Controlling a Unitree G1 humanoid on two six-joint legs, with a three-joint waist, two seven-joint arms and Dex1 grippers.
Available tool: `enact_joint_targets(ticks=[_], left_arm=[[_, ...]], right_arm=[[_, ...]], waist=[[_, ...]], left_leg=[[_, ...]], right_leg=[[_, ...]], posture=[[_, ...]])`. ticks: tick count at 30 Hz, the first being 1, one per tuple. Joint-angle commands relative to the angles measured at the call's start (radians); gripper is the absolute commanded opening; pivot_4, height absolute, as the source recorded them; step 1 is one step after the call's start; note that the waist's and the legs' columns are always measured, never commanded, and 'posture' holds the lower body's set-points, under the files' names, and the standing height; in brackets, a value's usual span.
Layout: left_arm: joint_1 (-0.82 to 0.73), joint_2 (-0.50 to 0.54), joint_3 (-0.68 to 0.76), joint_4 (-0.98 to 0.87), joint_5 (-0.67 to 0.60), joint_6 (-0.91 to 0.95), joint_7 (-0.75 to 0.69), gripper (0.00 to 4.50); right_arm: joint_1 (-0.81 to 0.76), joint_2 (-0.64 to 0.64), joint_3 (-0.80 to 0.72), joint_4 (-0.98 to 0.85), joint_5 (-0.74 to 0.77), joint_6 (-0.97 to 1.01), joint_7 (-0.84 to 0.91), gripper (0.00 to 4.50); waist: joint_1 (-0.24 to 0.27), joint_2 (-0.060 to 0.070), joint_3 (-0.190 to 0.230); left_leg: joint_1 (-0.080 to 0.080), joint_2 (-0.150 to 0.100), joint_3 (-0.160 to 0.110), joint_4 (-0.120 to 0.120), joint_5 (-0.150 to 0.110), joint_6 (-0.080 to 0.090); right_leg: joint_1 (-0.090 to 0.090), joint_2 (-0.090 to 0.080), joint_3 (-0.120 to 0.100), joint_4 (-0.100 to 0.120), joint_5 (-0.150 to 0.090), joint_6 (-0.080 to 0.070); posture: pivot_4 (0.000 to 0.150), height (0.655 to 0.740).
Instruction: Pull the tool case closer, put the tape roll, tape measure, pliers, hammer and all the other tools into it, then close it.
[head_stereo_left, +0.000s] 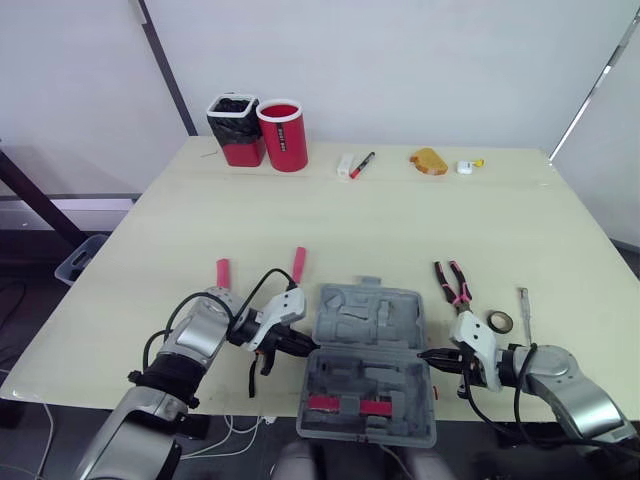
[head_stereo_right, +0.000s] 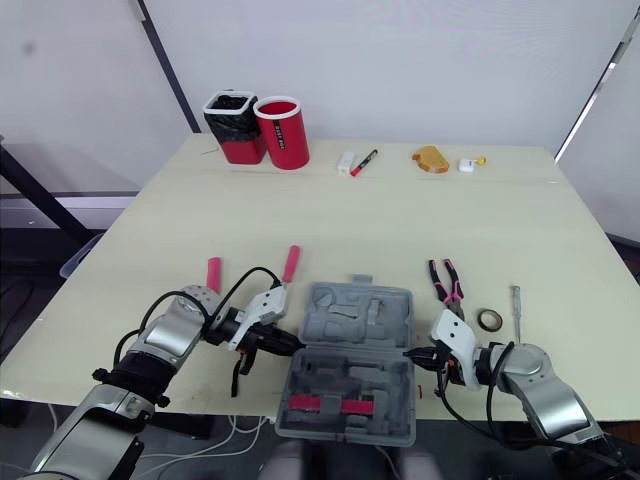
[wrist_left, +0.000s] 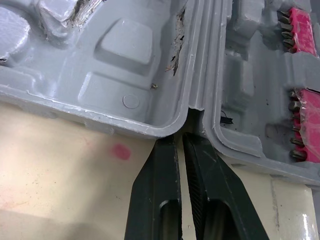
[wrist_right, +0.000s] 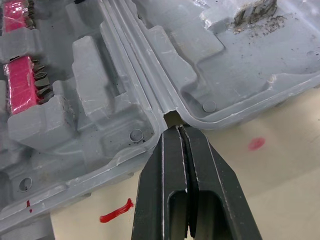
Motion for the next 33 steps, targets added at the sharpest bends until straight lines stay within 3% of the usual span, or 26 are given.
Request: enact_joint_targets(ticks=[1, 33], left_arm=[[0.000, -0.007, -0.028, 0.005, -0.004, -0.013, -0.003, 0.35], [0.000, -0.030, -0.069, 0.008, -0.005, -0.035, -0.012, 0.35]], right_arm=[[0.007, -0.004, -0.017, -0.041, 0.022, 0.000, -0.006, 0.00], [0.056, -0.040, -0.044, -0.082, 0.050, 0.023, -0.013, 0.00]], waist=[[0.000, 0.000, 0.000], [0.008, 0.000, 0.000]], left_leg=[[0.000, 0.000, 0.000, 0.000, 0.000, 0.000], [0.000, 0.000, -0.001, 0.002, 0.000, 0.000]], right_leg=[[0.000, 0.000, 0.000, 0.000, 0.000, 0.000], [0.001, 0.000, 0.000, 0.000, 0.000, 0.000]], posture=[[0.150, 0.7400], [0.150, 0.7400]])
